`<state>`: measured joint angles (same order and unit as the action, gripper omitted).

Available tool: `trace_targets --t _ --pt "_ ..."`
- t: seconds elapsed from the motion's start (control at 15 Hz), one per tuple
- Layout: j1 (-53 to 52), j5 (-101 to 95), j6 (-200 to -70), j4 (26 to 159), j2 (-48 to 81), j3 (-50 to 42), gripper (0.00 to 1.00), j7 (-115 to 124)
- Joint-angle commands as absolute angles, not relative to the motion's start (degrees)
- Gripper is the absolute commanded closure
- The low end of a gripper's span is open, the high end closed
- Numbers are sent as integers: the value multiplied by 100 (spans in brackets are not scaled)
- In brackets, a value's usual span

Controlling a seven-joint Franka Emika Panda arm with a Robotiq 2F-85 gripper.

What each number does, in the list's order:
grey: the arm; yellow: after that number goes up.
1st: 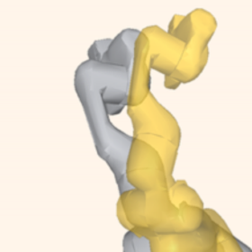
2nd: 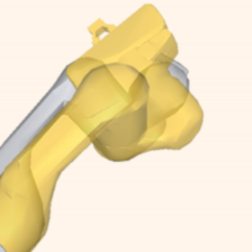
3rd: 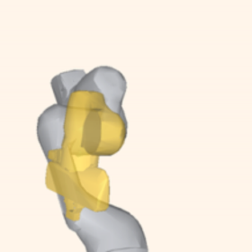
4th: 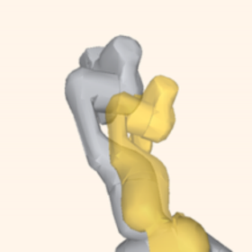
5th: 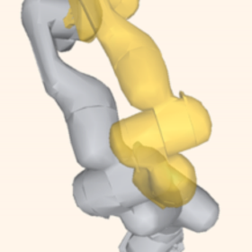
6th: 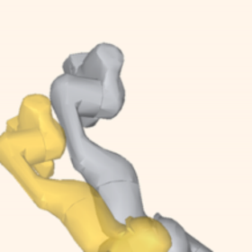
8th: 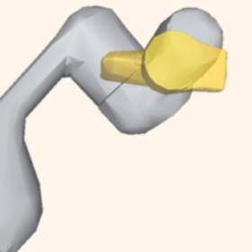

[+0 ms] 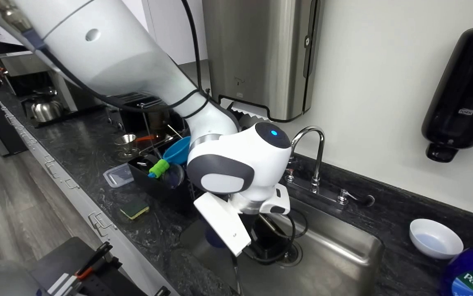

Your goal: Hang the blue mug in the sink on the washing rack.

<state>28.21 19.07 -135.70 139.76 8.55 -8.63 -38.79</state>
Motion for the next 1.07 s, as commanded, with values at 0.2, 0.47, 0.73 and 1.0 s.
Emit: trace_targets --t 0.2,0.47,0.73,1.0 --pt "2354 1931 -12666 14166 102 -1326 98 -3517" --pt "2189 1982 -12029 14168 -338 -1522 98 -3520" --pt "2052 2057 -11345 14097 -679 -1703 98 -3523" --pt "1922 2259 -10755 14059 -938 -1846 98 -3534"
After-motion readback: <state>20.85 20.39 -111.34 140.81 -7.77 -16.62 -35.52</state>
